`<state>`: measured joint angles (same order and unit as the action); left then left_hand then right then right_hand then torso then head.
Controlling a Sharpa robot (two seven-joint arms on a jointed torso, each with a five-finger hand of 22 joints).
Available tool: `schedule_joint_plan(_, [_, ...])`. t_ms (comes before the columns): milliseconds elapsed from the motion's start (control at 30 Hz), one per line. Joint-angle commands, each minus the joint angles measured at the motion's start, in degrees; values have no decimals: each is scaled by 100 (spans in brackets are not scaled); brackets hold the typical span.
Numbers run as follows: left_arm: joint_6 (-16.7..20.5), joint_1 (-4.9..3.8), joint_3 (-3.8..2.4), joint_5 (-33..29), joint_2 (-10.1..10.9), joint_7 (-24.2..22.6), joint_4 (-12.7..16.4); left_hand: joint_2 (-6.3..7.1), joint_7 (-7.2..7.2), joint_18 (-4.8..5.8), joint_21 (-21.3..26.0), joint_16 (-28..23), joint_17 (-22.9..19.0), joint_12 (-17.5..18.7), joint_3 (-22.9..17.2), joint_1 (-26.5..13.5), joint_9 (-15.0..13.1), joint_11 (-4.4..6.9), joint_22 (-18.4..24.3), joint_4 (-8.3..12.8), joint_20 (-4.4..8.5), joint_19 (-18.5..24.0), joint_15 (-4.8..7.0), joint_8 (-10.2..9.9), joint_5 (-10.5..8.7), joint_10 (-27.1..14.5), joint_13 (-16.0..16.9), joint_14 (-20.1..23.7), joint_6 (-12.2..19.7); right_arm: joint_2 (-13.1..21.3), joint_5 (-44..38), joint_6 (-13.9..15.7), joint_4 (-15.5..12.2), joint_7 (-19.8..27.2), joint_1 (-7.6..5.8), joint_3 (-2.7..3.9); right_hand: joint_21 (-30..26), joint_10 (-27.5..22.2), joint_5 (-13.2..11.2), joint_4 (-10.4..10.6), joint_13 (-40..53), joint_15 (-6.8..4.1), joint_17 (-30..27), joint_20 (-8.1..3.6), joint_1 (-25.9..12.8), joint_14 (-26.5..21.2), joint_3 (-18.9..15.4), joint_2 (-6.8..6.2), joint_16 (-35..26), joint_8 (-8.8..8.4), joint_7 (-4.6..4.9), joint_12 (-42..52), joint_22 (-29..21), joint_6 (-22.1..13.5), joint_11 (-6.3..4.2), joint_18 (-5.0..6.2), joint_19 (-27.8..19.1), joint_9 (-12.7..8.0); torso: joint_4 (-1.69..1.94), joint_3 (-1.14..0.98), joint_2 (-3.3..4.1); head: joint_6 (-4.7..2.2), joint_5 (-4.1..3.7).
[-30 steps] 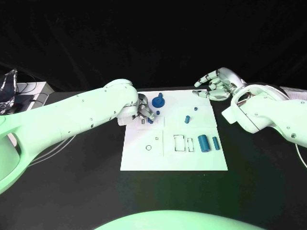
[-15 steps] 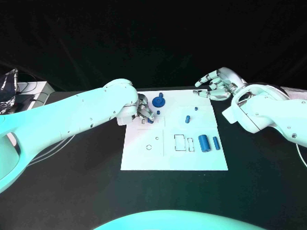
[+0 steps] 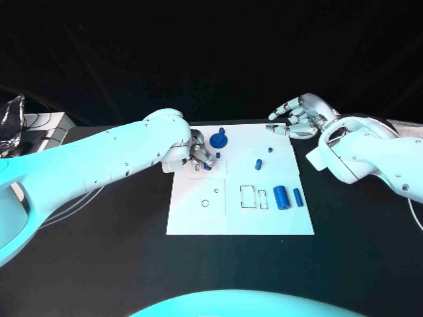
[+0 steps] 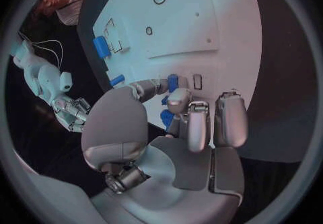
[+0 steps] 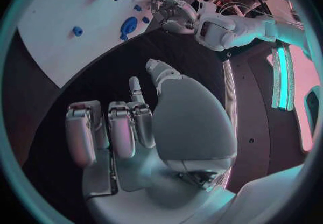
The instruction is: Assemble the parts on the task board
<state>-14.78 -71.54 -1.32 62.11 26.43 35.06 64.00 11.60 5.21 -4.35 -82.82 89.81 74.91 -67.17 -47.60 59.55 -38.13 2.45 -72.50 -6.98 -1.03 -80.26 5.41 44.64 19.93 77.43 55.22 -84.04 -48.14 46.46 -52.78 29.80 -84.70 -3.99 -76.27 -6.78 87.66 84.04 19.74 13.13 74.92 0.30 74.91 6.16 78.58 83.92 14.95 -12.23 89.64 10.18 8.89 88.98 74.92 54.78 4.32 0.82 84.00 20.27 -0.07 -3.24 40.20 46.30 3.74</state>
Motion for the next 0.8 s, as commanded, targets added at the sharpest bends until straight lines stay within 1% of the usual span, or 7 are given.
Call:
schedule_joint_plan(33, [-204, 36, 30, -10, -38, 54, -39, -51, -426, 69, -2, 19, 1509, 34, -389, -13, -1770, 50, 4, 440, 20, -25, 27, -29, -37, 8, -21, -596, -451, -3, -50, -78, -3, 33, 4, 1, -38, 459, -30, 45, 1376, -28, 1497, -26, -35, 605, -8, -7, 32, 34, 0, -28, 1318, -52, -13, -10, 470, 8, -3, -1, -6, 8, 1])
schedule_joint_plan(100, [-228, 37, 35, -29, -56, 55, -56, -42, -435, 71, -3, 19, 1509, 37, -303, -48, -1788, 52, -6, 402, 22, -32, 31, -47, -56, 12, -34, -596, -463, -4, -50, -79, -3, 35, 6, 1, -38, 459, -30, 45, 1376, -28, 1497, -26, -35, 605, -8, -7, 32, 34, 0, -28, 1318, -52, -13, -10, 470, 8, -4, -2, -8, 9, -2])
schedule_joint_plan(200, [-244, 39, 42, -45, -71, 56, -72, -13, -454, 70, 7, 19, 1509, 33, -56, -135, -1823, 67, -2, 294, 30, -34, 40, -94, -80, 17, -53, -596, -497, -6, -50, -81, -1, 39, 7, 1, -38, 459, -30, 45, 1376, -28, 1497, -26, -35, 605, -8, -7, 32, 34, 0, -28, 1318, -52, -13, -10, 470, 8, -8, -1, -6, 3, -8])
schedule_joint_plan(433, [-214, 41, 50, -61, -96, 53, -104, -19, -468, 69, 16, 19, 1509, 21, 179, -191, -1857, 77, 4, 174, 39, -36, 49, -146, -94, 20, -65, -596, -545, -8, -50, -89, 1, 42, 10, 1, -38, 459, -30, 45, 1376, -28, 1497, -26, -35, 605, -8, -7, 32, 34, 0, -28, 1318, -52, -13, -10, 470, 8, -4, 5, -3, -2, -30])
schedule_joint_plan(600, [-209, 44, 53, -66, -108, 52, -116, -32, -477, 68, 29, 19, 1509, 8, 520, -260, -1905, 83, 14, -14, 47, -37, 56, -215, -114, 11, -85, -596, -597, -10, -50, -90, 2, 47, 14, 1, -47, 454, -32, 49, 1371, -28, 1485, -26, -34, 602, -9, -7, 28, 37, 0, -32, 1312, -56, -13, -8, 466, 13, -3, 8, -7, -10, -40])
schedule_joint_plan(667, [-215, 45, 54, -68, -110, 53, -121, -28, -480, 69, 34, 19, 1509, -8, 815, -295, -1944, 85, 9, -153, 50, -43, 58, -261, -131, 6, -93, -596, -634, -9, -50, -88, 1, 51, 16, 1, -47, 454, -32, 49, 1371, -28, 1485, -26, -34, 602, -9, -7, 28, 37, 0, -32, 1312, -56, -13, -8, 466, 13, 0, 6, -4, -3, -54])
schedule_joint_plan(800, [-207, 47, 56, -67, -114, 53, -131, 0, -479, 69, 40, 19, 1509, -28, 1129, -325, -1982, 84, 9, -308, 53, -46, 59, -313, -143, 1, -95, -596, -667, -11, -50, -89, 4, 54, 18, 1, -54, 450, -33, 52, 1367, -29, 1473, -26, -33, 599, -10, -8, 24, 39, 0, -36, 1307, -58, -13, -6, 463, 16, 6, 10, -3, -7, -61])
